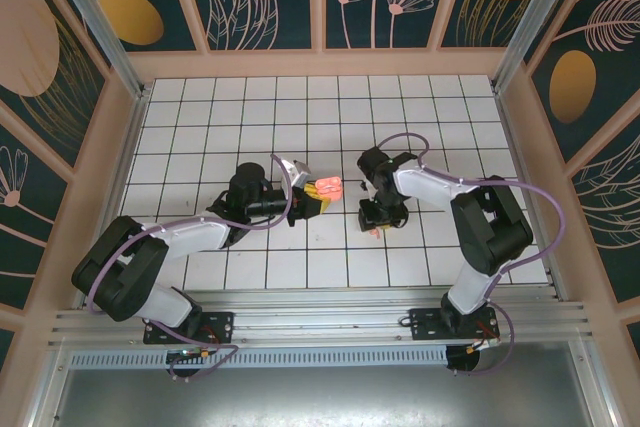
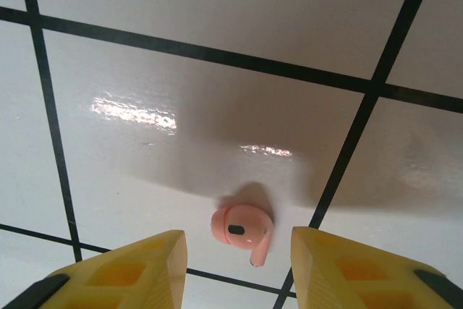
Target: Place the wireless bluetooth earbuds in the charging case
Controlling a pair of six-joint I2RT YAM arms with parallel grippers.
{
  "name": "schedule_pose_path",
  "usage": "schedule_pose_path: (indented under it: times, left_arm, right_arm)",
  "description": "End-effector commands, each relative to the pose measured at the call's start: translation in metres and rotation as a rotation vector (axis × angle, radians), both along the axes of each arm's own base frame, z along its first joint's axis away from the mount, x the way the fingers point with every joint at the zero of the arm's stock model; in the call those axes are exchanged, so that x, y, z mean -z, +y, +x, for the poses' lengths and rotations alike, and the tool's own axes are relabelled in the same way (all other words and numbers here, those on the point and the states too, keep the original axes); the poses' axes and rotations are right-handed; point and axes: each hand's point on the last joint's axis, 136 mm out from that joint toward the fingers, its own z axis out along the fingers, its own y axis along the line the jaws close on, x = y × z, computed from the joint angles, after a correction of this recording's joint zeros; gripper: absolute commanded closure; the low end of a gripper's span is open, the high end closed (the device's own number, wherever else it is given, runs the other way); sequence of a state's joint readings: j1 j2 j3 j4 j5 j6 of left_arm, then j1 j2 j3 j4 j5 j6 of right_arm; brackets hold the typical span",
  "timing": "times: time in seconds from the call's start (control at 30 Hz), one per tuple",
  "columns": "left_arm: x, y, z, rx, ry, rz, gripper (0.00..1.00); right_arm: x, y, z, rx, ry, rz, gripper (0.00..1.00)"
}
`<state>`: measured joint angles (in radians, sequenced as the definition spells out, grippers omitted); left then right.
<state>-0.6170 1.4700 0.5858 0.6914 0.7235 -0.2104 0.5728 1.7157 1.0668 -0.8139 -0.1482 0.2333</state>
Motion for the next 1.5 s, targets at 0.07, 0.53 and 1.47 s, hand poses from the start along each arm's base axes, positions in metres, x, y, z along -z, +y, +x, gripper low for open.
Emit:
schedule_pose_path:
  times: [0.07, 0.53, 1.47]
  left_arm:
    - [-0.018, -0.001, 0.004, 0.004, -0.055, -0.024, 0.79]
    - [-0.017, 0.000, 0.003, 0.002, -0.053, -0.021, 0.79]
    - [-0.023, 0.003, -0.007, 0.044, -0.201, -0.039, 0.77]
  right_arm:
    - [0.000, -0.001, -0.004, -0.053, -0.001, -0.056, 0.57]
    - [0.011, -0.002, -0.003, -0.072, 0.004, -0.089, 0.66]
    - [-0.145, 0.067, 0.061, -0.126, -0.723, 0.355, 0.81]
